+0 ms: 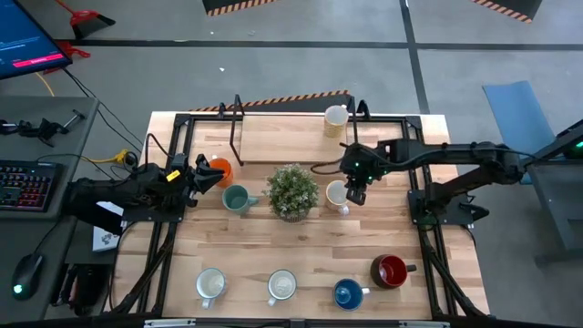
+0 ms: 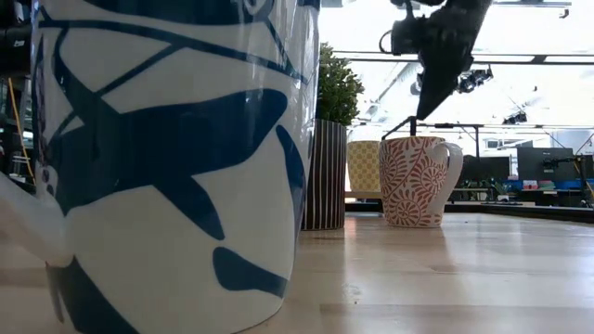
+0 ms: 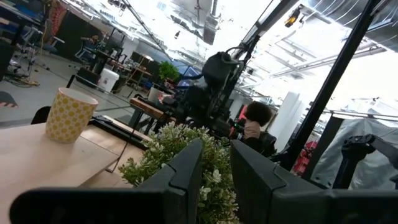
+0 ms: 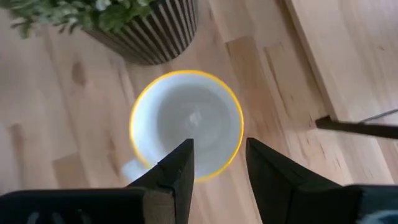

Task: Place coffee mugs
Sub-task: Put the red patterned mug on the shelf

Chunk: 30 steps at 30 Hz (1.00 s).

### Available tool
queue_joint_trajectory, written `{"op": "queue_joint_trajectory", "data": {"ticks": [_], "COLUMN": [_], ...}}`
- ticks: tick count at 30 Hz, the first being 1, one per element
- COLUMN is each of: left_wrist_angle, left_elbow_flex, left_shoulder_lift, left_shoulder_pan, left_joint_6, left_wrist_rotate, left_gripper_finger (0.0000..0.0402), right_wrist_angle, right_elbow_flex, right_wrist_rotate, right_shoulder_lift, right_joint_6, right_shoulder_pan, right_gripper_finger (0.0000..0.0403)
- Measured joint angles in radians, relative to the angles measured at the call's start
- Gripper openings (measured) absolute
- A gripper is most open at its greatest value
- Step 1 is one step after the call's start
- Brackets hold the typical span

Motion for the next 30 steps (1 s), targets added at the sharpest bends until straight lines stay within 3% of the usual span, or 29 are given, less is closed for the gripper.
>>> {"op": "queue_joint_trajectory", "data": {"ticks": [6, 18, 30], "left_wrist_angle": [0.001, 0.0, -0.023], "left_elbow_flex": [0.0, 0.0, 0.0], "left_shoulder_lift": [0.0, 0.0, 0.0], "left_shoulder_pan": [0.0, 0.0, 0.0], "left_joint_6": [0.0, 0.0, 0.0], "left_wrist_rotate": [0.0, 0.0, 0.0], "left_gripper_finger": [0.0076, 0.0076, 0.0076], "right_wrist_angle": [0.134, 0.148, 0.183], "right_elbow_flex": [-0.077, -0.094, -0.094], "right_wrist_rotate": [0.063, 0.068, 0.073], "right_shoulder_lift": [0.0, 0.004, 0.129], "right_joint_6": [0.006, -0.034, -0.047], "right_shoulder_pan": [0.0, 0.001, 0.0], "right_gripper_finger": [0.0124, 0.0124, 0.0124]}}
